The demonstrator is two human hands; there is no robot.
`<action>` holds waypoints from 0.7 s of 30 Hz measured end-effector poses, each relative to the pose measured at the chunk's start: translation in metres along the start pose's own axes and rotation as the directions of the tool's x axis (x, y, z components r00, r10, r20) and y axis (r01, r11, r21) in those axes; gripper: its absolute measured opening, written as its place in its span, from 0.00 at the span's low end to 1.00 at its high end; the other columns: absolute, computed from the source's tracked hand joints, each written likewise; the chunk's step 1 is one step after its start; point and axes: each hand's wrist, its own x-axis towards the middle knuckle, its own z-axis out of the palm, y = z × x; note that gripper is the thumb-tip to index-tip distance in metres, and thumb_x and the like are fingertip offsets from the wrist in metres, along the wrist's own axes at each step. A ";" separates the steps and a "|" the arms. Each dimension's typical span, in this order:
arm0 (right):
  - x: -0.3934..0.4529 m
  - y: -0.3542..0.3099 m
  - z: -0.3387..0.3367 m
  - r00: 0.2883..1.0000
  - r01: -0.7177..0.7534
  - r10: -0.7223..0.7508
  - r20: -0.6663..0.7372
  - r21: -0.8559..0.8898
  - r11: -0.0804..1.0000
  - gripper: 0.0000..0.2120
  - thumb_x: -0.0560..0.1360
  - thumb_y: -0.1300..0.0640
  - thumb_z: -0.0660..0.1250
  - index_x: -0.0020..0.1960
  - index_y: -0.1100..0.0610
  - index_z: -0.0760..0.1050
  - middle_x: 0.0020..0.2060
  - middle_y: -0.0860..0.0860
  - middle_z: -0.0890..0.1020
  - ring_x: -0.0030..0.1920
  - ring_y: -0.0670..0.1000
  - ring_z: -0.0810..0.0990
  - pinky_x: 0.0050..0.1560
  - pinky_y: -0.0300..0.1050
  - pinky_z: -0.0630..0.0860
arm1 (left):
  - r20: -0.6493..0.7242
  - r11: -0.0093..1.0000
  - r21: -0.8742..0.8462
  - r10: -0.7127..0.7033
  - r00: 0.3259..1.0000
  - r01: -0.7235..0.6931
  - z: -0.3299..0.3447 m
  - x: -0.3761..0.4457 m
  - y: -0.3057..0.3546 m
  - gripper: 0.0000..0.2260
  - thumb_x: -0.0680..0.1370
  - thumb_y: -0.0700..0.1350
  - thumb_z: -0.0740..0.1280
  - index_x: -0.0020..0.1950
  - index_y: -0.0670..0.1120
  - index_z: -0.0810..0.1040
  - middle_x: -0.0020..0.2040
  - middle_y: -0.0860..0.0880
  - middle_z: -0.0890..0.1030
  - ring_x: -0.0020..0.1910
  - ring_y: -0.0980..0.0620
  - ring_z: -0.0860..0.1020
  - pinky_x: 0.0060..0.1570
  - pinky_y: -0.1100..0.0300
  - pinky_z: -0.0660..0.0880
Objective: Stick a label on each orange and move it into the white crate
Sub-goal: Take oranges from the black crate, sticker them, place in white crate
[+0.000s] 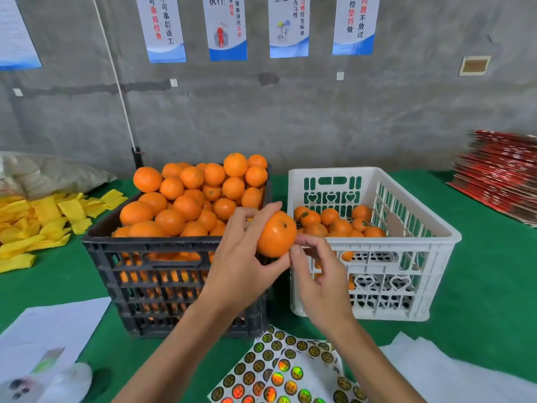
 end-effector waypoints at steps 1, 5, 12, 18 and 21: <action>-0.008 0.002 -0.005 1.000 0.002 -0.002 0.002 0.014 1.000 0.09 0.82 0.42 0.63 0.59 0.42 0.76 0.53 0.39 0.83 0.56 0.46 0.82 0.53 0.37 0.78 | 0.002 1.000 -0.006 0.002 1.000 -0.002 0.008 -0.011 0.004 0.32 0.76 0.56 0.74 0.78 0.55 0.68 0.66 0.50 0.71 0.64 0.52 0.74 0.61 0.62 0.73; -0.045 0.033 -0.029 0.986 -0.045 0.056 0.157 -0.072 0.996 0.08 0.81 0.43 0.65 0.55 0.45 0.77 0.45 0.41 0.83 0.49 0.48 0.83 0.48 0.35 0.76 | 0.167 0.987 -0.078 -0.125 0.978 0.139 0.033 -0.062 0.002 0.35 0.77 0.55 0.76 0.79 0.58 0.63 0.66 0.55 0.68 0.63 0.55 0.73 0.59 0.61 0.76; -0.086 0.085 -0.058 0.829 -0.081 0.384 0.408 -0.591 0.803 0.21 0.79 0.33 0.62 0.39 0.49 0.75 0.30 0.43 0.77 0.34 0.45 0.75 0.36 0.39 0.70 | 0.392 0.899 0.040 -0.415 0.821 0.435 0.080 -0.176 -0.032 0.40 0.79 0.62 0.70 0.83 0.61 0.48 0.67 0.65 0.59 0.67 0.60 0.65 0.61 0.74 0.70; -0.094 0.079 -0.062 0.613 -0.119 0.615 0.496 -0.711 0.693 0.32 0.61 0.20 0.68 0.55 0.41 0.77 0.41 0.41 0.81 0.41 0.39 0.79 0.41 0.37 0.74 | 0.357 0.933 0.177 -0.358 0.863 0.314 0.092 -0.197 -0.035 0.38 0.81 0.60 0.68 0.83 0.58 0.47 0.73 0.58 0.59 0.66 0.59 0.61 0.64 0.59 0.75; -0.095 0.076 -0.058 0.552 -0.213 0.659 0.511 -0.678 0.704 0.29 0.61 0.23 0.71 0.51 0.42 0.78 0.39 0.39 0.83 0.37 0.39 0.80 0.39 0.37 0.74 | 0.311 0.921 0.175 -0.386 0.868 0.347 0.091 -0.196 -0.033 0.36 0.80 0.63 0.65 0.81 0.61 0.47 0.72 0.59 0.59 0.62 0.62 0.59 0.59 0.59 0.77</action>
